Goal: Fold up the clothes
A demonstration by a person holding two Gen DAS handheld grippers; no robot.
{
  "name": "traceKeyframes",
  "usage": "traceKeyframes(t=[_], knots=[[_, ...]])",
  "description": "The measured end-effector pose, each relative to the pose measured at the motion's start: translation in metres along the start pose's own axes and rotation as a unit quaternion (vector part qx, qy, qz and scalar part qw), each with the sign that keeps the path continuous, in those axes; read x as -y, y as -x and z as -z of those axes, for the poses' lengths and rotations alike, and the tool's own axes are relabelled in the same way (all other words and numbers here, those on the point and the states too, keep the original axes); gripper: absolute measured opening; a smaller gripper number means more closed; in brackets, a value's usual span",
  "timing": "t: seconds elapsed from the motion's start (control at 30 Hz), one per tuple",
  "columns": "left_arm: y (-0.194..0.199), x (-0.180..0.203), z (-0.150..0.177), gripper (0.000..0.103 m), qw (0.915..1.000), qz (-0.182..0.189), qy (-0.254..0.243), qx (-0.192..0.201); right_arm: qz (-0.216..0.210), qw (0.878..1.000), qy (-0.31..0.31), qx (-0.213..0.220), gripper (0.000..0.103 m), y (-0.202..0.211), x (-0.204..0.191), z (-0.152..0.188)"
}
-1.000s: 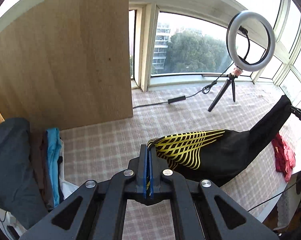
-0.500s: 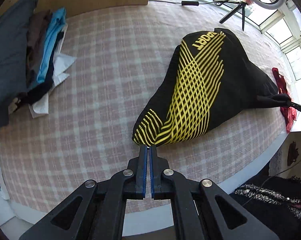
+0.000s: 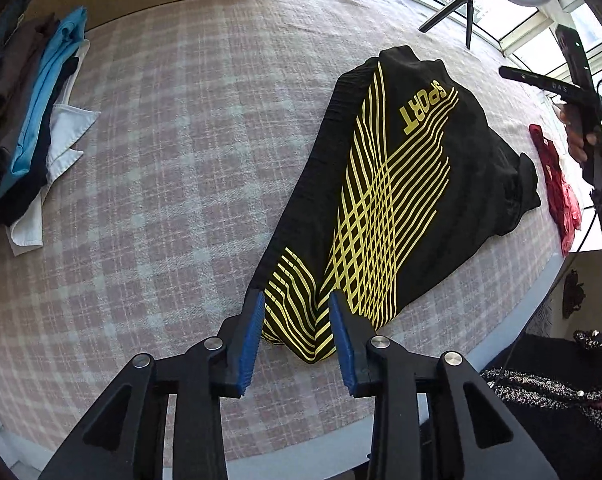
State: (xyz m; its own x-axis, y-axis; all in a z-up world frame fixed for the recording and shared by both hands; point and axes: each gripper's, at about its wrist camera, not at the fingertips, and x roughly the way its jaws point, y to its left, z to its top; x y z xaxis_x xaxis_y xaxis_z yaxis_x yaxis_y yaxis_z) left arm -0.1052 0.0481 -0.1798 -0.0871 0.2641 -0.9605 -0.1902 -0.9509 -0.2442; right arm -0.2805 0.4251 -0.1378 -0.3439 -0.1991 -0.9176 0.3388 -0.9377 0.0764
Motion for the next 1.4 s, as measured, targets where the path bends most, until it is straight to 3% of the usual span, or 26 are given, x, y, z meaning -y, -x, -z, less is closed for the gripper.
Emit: traceKeyframes(t=[0.13, 0.27, 0.4, 0.5, 0.57, 0.6, 0.63, 0.77, 0.97, 1.07, 1.17, 1.27, 1.4], knots=[[-0.003, -0.011, 0.012, 0.038, 0.9995, -0.018, 0.025, -0.001, 0.005, 0.999, 0.040, -0.036, 0.062, -0.057, -0.022, -0.040], [-0.009, -0.026, 0.002, 0.038, 0.9979, -0.017, 0.060, 0.017, 0.011, 0.995, 0.072, -0.075, 0.062, -0.114, -0.039, -0.074], [-0.030, -0.018, -0.011, 0.040, 0.9993, -0.023, 0.027, -0.008, 0.002, 0.989, 0.102, -0.111, 0.062, -0.136, -0.049, -0.067], [-0.046, -0.014, -0.012, 0.040, 0.9987, -0.030, 0.016, -0.038, -0.017, 0.987, 0.114, -0.115, 0.062, -0.132, -0.054, -0.057], [-0.046, -0.013, -0.010, 0.037, 0.9986, -0.029, 0.015, -0.041, -0.039, 0.986, 0.117, -0.113, 0.047, -0.126, -0.056, -0.049], [-0.047, -0.012, -0.010, 0.026, 0.9986, -0.028, 0.014, -0.042, -0.049, 0.985, 0.118, -0.112, 0.014, -0.122, -0.057, -0.045], [-0.044, -0.010, -0.009, 0.020, 0.9988, -0.025, 0.012, -0.039, -0.057, 0.985, 0.115, -0.111, 0.004, -0.115, -0.056, -0.042], [-0.029, -0.005, -0.004, 0.017, 0.9994, -0.031, 0.002, -0.019, -0.067, 0.989, 0.105, -0.082, 0.003, -0.074, -0.047, -0.033], [-0.003, -0.012, 0.004, 0.014, 0.9994, -0.014, 0.027, 0.014, -0.062, 0.997, 0.045, -0.008, 0.003, 0.033, -0.007, -0.003], [0.006, -0.006, 0.013, 0.014, 0.9992, 0.006, 0.033, 0.019, -0.048, 0.999, -0.004, 0.011, 0.003, 0.080, 0.025, 0.039], [0.013, 0.007, 0.014, 0.014, 0.9965, 0.056, 0.054, 0.030, -0.030, 0.998, -0.059, 0.006, 0.003, 0.103, 0.045, 0.091], [0.025, 0.014, -0.002, 0.013, 0.9929, 0.084, 0.068, 0.050, -0.013, 0.993, -0.113, 0.001, 0.003, 0.120, 0.059, 0.143], [0.050, 0.020, -0.054, 0.011, 0.9922, 0.071, 0.057, 0.084, 0.003, 0.990, -0.128, 0.051, 0.003, 0.140, 0.066, 0.130]])
